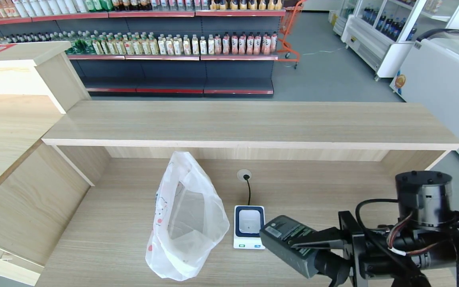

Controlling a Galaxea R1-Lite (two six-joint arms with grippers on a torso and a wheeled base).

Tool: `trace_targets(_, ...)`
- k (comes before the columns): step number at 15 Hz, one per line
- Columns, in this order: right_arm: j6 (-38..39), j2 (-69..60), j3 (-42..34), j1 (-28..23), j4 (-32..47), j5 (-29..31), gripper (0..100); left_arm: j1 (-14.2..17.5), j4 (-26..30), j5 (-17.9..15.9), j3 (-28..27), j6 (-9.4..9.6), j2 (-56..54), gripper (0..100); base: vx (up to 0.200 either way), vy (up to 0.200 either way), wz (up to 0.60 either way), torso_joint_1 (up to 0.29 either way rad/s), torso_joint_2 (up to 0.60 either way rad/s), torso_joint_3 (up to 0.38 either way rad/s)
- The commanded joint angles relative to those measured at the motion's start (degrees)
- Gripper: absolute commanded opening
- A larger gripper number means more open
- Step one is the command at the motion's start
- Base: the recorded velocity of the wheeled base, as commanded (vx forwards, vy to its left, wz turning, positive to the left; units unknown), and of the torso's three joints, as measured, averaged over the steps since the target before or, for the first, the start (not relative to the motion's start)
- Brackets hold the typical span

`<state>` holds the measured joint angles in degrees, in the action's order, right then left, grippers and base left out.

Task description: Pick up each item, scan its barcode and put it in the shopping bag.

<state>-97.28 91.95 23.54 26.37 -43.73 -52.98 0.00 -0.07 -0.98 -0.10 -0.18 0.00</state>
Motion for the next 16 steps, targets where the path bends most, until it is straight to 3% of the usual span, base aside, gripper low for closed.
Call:
trace_targets(1,15.8,-5.1,0.3,-4.7,1.1,2.5,0,0.0,0.0,0.0,0.0,0.01,0.0,100,0.000,0.000,0.00,0.000,0.00,0.000)
trace_targets(2,31.4,-4.6,3.5,-6.7,0.9,3.4,0,0.0,0.0,0.0,0.0,0.01,0.0,100,0.000,0.000,0.00,0.000,0.00,0.000)
trace_targets(3,39.4,-3.5,5.7,-9.4,1.0,5.3,0,0.0,0.0,0.0,0.0,-0.08,0.0,100,0.000,0.000,0.00,0.000,0.00,0.000)
trace_targets(4,41.1,-3.2,6.0,-9.9,1.0,5.9,0,0.0,0.0,0.0,0.0,-0.08,0.0,100,0.000,0.000,0.00,0.000,0.00,0.000)
trace_targets(6,62.0,1.1,6.6,-13.7,1.4,11.5,0,0.0,0.0,0.0,0.0,0.01,0.0,100,0.000,0.000,0.00,0.000,0.00,0.000)
trace_targets(9,88.5,8.9,12.2,-12.8,1.4,13.1,0,0.0,0.0,0.0,0.0,-0.08,0.0,100,0.000,0.000,0.00,0.000,0.00,0.000)
trace_targets(12,98.2,17.1,16.5,-10.6,1.4,14.6,0,0.0,0.0,0.0,0.0,-0.08,0.0,100,0.000,0.000,0.00,0.000,0.00,0.000)
trace_targets(16,102.3,23.9,18.6,-5.5,0.9,19.8,0,0.0,0.0,0.0,0.0,0.01,0.0,100,0.000,0.000,0.00,0.000,0.00,0.000)
